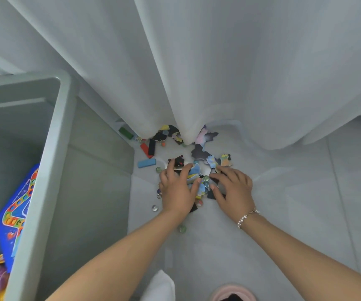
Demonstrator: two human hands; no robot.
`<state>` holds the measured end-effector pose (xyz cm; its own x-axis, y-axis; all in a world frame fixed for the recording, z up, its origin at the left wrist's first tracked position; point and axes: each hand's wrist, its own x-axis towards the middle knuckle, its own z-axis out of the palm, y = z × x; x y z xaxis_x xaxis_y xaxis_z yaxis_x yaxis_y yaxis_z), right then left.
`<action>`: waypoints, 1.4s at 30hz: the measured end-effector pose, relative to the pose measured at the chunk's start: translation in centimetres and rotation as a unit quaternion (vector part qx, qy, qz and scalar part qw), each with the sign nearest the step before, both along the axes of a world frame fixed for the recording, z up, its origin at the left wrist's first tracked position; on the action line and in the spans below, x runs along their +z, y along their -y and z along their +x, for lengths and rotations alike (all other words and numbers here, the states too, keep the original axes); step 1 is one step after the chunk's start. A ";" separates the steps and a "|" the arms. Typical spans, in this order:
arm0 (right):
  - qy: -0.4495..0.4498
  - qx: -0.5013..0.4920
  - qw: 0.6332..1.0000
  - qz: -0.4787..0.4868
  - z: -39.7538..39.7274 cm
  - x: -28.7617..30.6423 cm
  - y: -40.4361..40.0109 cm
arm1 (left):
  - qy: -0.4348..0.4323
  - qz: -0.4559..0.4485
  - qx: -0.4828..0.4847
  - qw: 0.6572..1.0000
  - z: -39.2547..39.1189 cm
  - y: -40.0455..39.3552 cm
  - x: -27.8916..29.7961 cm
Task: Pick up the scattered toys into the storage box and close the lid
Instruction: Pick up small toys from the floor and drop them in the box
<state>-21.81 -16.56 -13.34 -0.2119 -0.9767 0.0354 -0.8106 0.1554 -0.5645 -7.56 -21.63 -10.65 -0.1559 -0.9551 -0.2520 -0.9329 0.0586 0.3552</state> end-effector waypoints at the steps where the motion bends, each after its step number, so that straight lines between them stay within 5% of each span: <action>1: -0.005 -0.008 1.000 -0.015 0.0 0.0 0.0 | 0.003 -0.001 0.000 1.000 0.0 -0.1 0.0; 10: 0.005 -0.018 0.999 0.033 1.2 1.5 2.9 | -0.046 -0.054 0.041 0.997 0.0 0.8 0.2; 17: 0.249 -0.056 0.959 0.121 2.9 9.1 9.9 | -0.147 -0.088 0.270 0.947 1.5 3.3 1.2; 21: 0.316 -0.101 0.932 0.146 4.6 10.9 13.3 | -0.155 -0.102 0.256 0.949 2.4 5.5 1.2; 27: 0.545 -0.082 0.833 0.057 4.5 14.0 16.9 | -0.266 -0.079 0.271 0.922 1.4 9.6 1.8; 33: 0.370 0.037 0.925 0.073 5.5 13.8 18.5 | -0.400 -0.127 0.302 0.856 1.3 13.6 4.1; 38: 0.249 0.033 0.964 0.084 6.9 15.0 20.9 | -0.402 -0.064 0.198 0.892 0.4 13.7 5.0; 40: 0.267 -0.008 0.960 0.083 6.6 15.6 22.1 | -0.386 -0.075 0.244 0.887 0.3 13.0 4.9; 42: 0.330 -0.029 0.941 0.070 6.4 15.8 22.5 | -0.282 -0.092 0.301 0.906 1.1 13.2 4.2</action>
